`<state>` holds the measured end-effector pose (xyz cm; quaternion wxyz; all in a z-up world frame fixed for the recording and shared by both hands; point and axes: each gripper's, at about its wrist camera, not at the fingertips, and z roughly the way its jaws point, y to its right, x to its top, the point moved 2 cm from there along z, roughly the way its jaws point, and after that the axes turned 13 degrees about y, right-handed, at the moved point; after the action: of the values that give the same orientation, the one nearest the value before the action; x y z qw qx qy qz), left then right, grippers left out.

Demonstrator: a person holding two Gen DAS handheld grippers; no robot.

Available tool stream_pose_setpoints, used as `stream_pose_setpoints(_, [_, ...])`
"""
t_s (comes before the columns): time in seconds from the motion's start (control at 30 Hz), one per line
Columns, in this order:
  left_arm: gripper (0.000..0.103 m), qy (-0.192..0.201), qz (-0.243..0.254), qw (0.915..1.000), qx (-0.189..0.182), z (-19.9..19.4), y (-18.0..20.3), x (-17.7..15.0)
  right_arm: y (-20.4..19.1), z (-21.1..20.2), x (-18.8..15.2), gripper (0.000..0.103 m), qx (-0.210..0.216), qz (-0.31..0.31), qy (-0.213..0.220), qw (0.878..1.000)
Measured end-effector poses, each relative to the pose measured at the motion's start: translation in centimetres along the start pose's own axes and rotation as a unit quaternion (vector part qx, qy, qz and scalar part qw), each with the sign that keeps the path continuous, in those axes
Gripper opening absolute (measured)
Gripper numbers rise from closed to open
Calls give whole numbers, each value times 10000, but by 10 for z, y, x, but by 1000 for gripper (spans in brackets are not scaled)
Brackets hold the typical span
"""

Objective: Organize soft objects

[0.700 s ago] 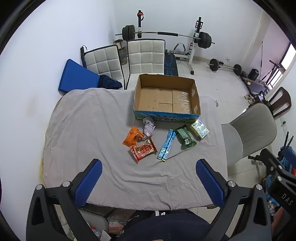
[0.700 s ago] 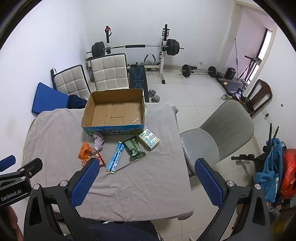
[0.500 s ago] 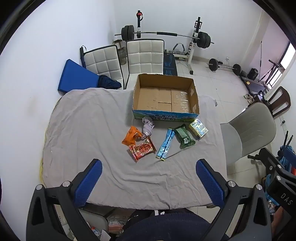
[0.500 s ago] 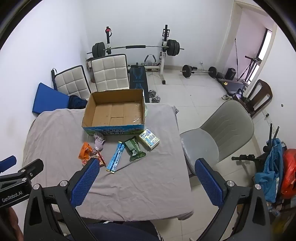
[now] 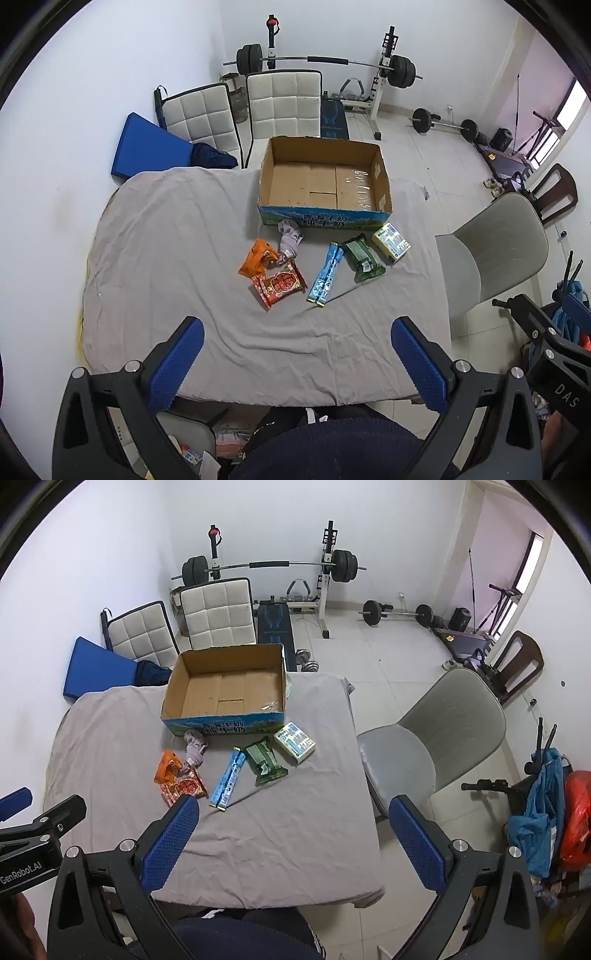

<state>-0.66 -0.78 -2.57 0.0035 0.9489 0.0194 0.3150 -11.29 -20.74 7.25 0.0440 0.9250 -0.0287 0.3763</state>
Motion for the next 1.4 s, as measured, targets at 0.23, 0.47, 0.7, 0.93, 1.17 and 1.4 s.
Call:
stream_pose_setpoints(0.23, [103, 46, -2, 10000, 2, -3, 1, -1, 5, -6, -3, 103, -1, 44, 22, 10000])
stream_pose_setpoints(0.47, [103, 107, -18, 9999, 1, -6, -2, -4, 6, -13, -6, 103, 6, 66, 64, 10000])
stream_pose_setpoints(0.7, [103, 182, -67, 9998, 31, -11, -5, -2, 4, -10, -6, 103, -8, 76, 77, 9999])
stream_pose_setpoints(0.93, [103, 174, -69, 9998, 30, -11, -6, -2, 1, -8, -4, 103, 22, 80, 39, 10000])
stream_pose_setpoints(1.17, [103, 188, -75, 9998, 44, -11, -7, -1, -2, -1, -5, 103, 38, 82, 27, 10000])
stream_pose_setpoints(1.4, [103, 187, -67, 9998, 36, -10, -7, -1, -9, 3, -7, 103, 87, 58, 21, 9999])
